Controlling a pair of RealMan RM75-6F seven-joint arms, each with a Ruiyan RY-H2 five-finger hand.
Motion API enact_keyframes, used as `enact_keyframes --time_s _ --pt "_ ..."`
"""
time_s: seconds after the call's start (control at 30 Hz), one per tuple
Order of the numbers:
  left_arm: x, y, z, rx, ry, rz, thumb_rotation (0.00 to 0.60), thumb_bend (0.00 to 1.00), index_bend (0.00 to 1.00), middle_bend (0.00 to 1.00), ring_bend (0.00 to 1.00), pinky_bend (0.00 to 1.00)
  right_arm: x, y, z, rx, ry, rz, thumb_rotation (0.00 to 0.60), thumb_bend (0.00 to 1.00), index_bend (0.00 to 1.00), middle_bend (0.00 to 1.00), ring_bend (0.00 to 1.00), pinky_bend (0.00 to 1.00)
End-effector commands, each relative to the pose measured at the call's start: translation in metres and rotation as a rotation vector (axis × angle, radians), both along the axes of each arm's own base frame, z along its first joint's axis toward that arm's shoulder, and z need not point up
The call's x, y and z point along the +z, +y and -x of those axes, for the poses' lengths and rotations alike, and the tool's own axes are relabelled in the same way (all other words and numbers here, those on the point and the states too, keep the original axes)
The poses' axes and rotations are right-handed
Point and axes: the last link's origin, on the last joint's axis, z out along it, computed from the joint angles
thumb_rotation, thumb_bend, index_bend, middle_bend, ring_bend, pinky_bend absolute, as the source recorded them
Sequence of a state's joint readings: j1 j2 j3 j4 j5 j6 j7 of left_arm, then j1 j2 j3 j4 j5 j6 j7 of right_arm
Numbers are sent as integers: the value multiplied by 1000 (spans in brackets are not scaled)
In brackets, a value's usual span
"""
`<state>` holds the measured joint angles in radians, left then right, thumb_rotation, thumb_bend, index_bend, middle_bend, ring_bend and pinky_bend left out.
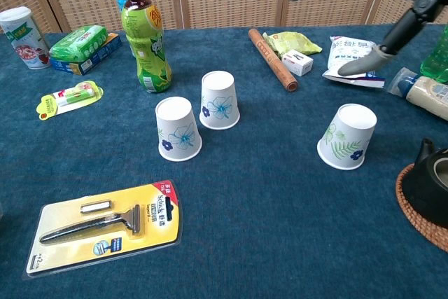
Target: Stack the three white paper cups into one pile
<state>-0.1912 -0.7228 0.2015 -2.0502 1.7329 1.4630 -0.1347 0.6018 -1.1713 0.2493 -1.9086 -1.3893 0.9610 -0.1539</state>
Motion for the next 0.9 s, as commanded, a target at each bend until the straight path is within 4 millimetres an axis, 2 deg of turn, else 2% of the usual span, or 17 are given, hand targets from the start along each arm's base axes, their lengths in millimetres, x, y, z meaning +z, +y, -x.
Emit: enact_keyframes --time_s 0.03,0.33,0.63,0.9 --pt "0 1 0 3 1 2 600 371 42 0 0 154 -10 -12 4 -27 35 -12 600 201 181 83 28 98" --pt "-2 2 0 5 1 14 600 371 43 0 0 153 -28 -13 23 -78 161 -70 600 201 159 82 29 97" --pt "-2 3 1 8 -2 19 600 370 42 0 0 153 -38 -10 24 -79 241 -112 600 205 109 81 29 98" --pt "-2 3 1 6 -8 23 600 370 43 0 0 152 -52 -8 29 -86 311 -152 600 203 106 89 32 97"
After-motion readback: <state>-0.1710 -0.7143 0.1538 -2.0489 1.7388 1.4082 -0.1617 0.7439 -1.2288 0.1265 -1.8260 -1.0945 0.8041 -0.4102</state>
